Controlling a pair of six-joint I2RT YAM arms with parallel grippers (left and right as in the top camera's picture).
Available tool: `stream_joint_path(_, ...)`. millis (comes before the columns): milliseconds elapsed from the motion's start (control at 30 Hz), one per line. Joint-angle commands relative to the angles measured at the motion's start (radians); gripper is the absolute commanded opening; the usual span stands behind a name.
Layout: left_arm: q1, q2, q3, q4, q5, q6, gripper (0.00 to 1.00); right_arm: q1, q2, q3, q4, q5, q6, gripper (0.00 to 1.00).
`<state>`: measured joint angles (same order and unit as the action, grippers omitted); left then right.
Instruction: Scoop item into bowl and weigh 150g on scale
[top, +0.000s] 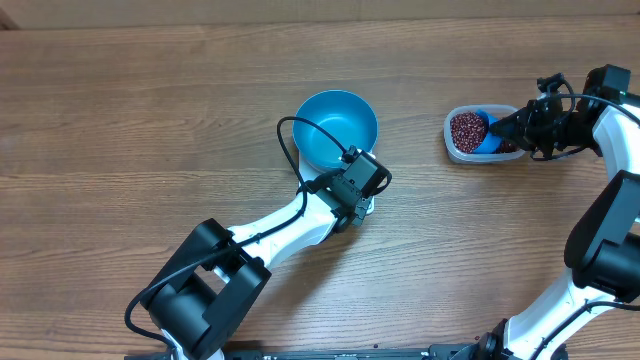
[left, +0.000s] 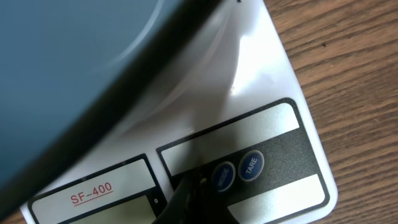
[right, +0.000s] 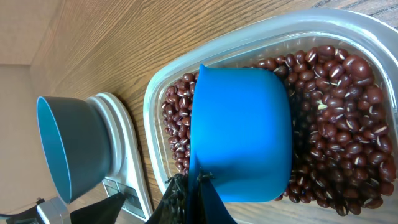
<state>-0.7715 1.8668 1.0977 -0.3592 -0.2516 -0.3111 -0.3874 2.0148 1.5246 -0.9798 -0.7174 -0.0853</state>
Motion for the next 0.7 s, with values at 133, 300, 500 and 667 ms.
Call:
stream_joint_path(133,0.006,0.019,-0.014,0.004,-0.048,-0.003,0.04,0.023,0.075,-0.059,0.003,0.14,0.003,0.04)
stream_joint_path(300,0.006,0.019,-0.014,0.003,-0.043,-0.003,0.04,0.023,0.075,-0.059,0.003,0.14,0.003,0.04)
stream_joint_path(500,0.006,0.019,-0.014,0.005,-0.006,-0.002,0.04,0.023,0.075,-0.059,0.003,0.14,0.003,0.04)
stream_joint_path(667,0.006,0.023,-0.014,0.005,0.006,-0.002,0.04,0.023,0.075,-0.059,0.003,0.14,0.003,0.04)
